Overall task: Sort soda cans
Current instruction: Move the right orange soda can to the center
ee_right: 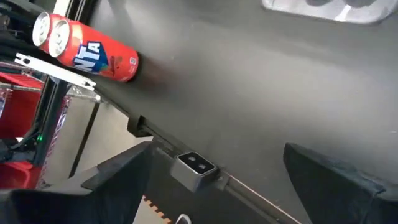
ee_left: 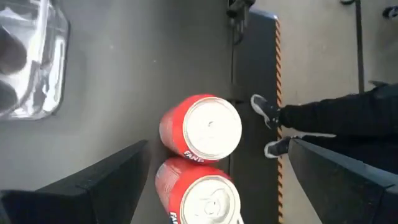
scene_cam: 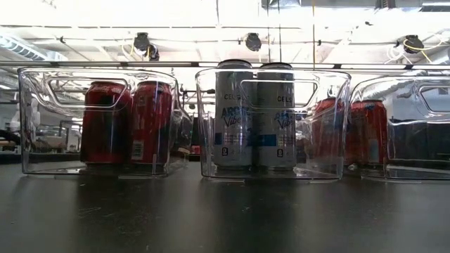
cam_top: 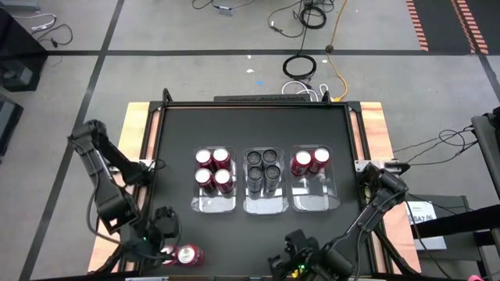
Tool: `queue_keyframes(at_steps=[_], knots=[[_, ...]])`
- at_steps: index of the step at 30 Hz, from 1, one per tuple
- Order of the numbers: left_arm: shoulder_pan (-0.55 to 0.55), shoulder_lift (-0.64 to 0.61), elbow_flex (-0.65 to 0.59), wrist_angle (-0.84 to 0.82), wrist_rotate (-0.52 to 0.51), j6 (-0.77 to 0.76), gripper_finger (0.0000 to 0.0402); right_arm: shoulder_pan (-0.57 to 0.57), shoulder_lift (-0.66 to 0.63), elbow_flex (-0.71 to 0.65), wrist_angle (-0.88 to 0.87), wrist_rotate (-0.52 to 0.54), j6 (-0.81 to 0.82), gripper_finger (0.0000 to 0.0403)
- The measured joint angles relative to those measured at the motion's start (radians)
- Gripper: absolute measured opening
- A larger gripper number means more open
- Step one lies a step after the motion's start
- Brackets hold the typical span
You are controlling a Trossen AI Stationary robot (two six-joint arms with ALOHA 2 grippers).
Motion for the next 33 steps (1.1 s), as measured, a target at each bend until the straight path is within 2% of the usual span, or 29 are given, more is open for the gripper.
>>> queue_keyframes(at_steps=[9, 16, 33], knots=[[-0.044, 0.085, 0.000, 0.032, 0.000, 0.027, 0.0386, 0.000, 0.018, 0.000, 0.055, 0.006, 0.017, 0.0354], [-0.043, 0.176, 0.000, 0.031, -0.036, 0.082, 0.0386, 0.000, 0.018, 0.000, 0.061, 0.006, 0.011, 0.0354], [-0.004, 0.324, 0.000, 0.033, -0.061, 0.086, 0.0386, 0.028, 0.018, 0.000, 0.069, 0.004, 0.015, 0.0354]])
